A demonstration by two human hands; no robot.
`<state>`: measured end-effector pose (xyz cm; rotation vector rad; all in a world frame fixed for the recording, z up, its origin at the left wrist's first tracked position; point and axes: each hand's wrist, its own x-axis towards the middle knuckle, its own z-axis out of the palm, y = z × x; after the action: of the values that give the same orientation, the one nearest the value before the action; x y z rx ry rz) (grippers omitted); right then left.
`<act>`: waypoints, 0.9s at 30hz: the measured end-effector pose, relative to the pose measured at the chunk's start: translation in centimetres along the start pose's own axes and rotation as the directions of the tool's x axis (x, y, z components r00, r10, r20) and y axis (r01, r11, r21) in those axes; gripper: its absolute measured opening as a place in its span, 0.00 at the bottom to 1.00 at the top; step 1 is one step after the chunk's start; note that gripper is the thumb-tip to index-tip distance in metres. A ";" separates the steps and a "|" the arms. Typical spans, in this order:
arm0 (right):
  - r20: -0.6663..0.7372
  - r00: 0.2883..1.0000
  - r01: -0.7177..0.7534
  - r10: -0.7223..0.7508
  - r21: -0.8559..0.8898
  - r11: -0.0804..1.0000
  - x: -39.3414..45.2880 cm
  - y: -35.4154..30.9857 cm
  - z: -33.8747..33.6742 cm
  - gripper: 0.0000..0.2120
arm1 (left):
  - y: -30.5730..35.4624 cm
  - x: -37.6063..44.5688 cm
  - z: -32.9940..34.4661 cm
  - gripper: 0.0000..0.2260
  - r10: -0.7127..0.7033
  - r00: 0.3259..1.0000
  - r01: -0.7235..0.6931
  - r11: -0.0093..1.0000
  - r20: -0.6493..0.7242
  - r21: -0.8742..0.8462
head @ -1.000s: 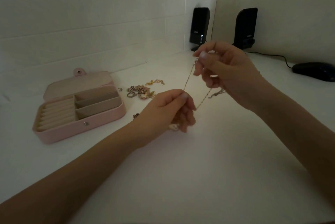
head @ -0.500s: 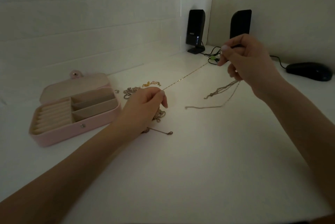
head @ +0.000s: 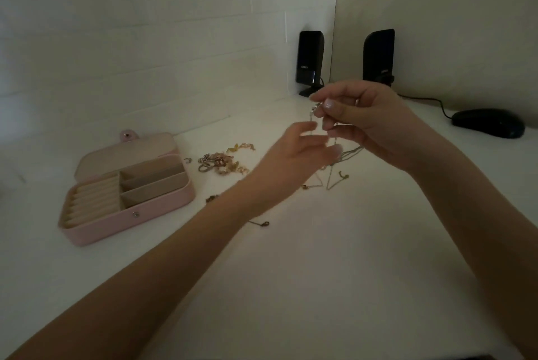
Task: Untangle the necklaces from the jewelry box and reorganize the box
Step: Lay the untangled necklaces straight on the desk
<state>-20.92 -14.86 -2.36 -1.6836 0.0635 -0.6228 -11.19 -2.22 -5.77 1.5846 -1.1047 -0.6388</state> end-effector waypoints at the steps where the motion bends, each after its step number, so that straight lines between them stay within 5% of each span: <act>1: -0.017 1.000 0.006 -0.006 0.031 1.000 0.1 0.0 -0.3 0.10 | 0.3 0.7 1.1 0.20 -0.005 1.000 0.006 0.999 0.026 -0.051; 4: -0.164 0.986 -0.018 0.025 0.042 0.999 0.3 0.4 -3.0 0.09 | -0.1 1.9 3.7 0.11 0.017 1.000 -0.017 0.982 -0.003 -0.186; 10: -0.451 0.877 -0.300 0.165 -0.246 0.922 0.5 3.0 -12.1 0.08 | -1.3 3.3 6.5 0.06 0.118 0.982 -0.123 0.992 -0.147 -0.022; 14: -0.604 0.791 -0.409 0.099 -0.402 0.819 -0.2 6.6 -15.1 0.04 | -1.8 4.8 8.4 0.04 0.200 0.948 -0.154 0.969 -0.246 0.195; 18: -0.575 0.818 -0.415 -0.020 -0.613 0.672 -0.3 9.1 -15.6 0.02 | -3.2 5.4 8.8 0.06 0.429 0.896 -0.213 0.642 -0.115 0.736; 27: -0.619 0.786 -0.545 0.006 -0.688 0.479 0.1 9.0 -15.4 0.18 | -3.5 4.9 8.5 0.20 0.488 0.853 -0.430 0.461 0.183 0.776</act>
<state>-24.82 -30.72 -9.52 -2.2894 1.2687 -0.8620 -15.09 -10.36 -11.03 1.8707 -1.8434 0.3830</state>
